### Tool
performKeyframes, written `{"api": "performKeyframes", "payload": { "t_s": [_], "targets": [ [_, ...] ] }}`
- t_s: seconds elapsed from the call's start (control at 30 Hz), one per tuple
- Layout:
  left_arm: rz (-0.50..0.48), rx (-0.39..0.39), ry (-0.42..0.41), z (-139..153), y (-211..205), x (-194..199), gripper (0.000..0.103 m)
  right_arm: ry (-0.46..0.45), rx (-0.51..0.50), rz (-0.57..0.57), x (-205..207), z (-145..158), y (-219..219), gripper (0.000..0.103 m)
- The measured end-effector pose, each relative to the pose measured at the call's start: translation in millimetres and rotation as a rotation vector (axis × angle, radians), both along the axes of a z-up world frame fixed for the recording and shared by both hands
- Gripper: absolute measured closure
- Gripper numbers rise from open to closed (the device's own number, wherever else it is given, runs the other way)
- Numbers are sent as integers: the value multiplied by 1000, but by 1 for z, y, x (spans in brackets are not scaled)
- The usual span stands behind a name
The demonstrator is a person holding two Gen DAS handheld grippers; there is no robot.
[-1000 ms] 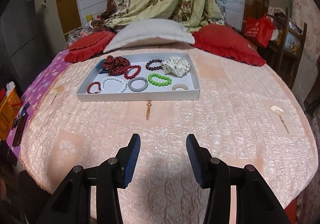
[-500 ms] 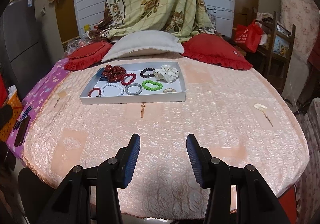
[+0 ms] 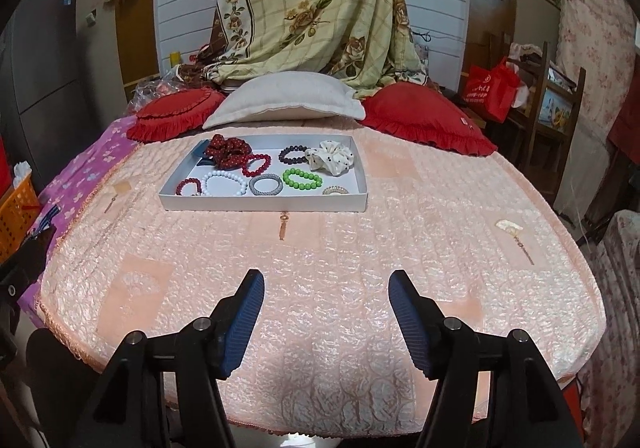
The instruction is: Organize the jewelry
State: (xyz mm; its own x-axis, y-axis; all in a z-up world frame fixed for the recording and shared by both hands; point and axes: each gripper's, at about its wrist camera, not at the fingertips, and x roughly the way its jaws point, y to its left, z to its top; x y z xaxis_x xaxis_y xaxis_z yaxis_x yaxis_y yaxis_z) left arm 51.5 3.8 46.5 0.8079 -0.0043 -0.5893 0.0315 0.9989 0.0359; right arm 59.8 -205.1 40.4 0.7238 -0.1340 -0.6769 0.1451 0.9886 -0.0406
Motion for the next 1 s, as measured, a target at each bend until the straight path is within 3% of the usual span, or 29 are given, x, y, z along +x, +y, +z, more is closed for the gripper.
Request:
{"api": "performKeyframes", "payload": {
  "t_s": [0.63,1.0],
  "targets": [
    [-15,-33,147,-31,2,19,0,65,-7,-3,9,-18,3,40],
    [-11,-27,159,-34,4,21,1,74,-12,1,11,-21,5,40]
  ]
}}
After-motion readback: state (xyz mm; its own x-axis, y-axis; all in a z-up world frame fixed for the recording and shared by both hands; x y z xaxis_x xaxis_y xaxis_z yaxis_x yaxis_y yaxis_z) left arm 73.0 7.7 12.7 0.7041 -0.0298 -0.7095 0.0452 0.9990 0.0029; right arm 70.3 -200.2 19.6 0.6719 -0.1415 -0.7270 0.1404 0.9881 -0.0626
